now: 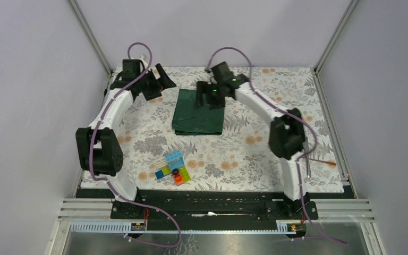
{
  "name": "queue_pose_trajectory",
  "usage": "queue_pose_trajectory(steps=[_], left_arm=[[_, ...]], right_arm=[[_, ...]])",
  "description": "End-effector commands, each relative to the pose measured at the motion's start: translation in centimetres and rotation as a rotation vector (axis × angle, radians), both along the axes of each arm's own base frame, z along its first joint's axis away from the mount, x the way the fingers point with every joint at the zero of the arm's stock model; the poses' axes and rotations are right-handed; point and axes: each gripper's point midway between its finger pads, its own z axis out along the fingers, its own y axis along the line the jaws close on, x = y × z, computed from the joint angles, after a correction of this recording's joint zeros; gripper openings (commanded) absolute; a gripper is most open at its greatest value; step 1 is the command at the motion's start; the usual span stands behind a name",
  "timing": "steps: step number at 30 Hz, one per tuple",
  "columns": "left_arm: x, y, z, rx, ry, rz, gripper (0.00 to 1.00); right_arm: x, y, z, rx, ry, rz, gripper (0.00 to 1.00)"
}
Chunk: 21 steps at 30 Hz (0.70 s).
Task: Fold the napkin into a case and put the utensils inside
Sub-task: Fold the rectangle-folded napkin at the center of the board, then smooth out the square-folded napkin at the center of the board.
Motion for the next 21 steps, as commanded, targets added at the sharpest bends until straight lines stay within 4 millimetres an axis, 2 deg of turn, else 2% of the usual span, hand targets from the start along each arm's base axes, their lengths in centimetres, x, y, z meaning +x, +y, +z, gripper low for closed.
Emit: queue_pose_trajectory(steps=[1, 4, 9, 11, 16, 21], left_arm=[[0.6, -2.0, -4.7, 0.114, 0.064, -0.055, 0.99], [0.3, -2.1, -7.9, 0.19, 0.178, -0.063, 0.93], [-1.4, -1.8, -12.3, 0.199, 0.333, -0.095, 0.91], [-2.2, -1.2, -13.6, 0.202, 0.372, -0.096, 0.9], [-3.3, 0.1, -15.2, 0.185, 0.393, -0.107, 0.91], [-4.5, -0.2, -17.1, 0.166, 0.445, -0.153, 0.79]], right_arm=[[-2.2, -5.1, 1.2, 0.041, 0.009, -0.034, 0.87], [-4.1, -7.6, -0.8, 0.0, 0.041, -0.062, 0.87], [-5.4, -10.2, -3.2, 0.036, 0.082, -0.095, 0.88], [-5.7, -10.7, -4.1, 0.058, 0.105, -0.099, 0.88], [-5.9, -10.8, -4.2, 0.093, 0.107, -0.088, 0.88], [-6.1, -10.7, -4.1, 0.108, 0.103, -0.083, 0.88]])
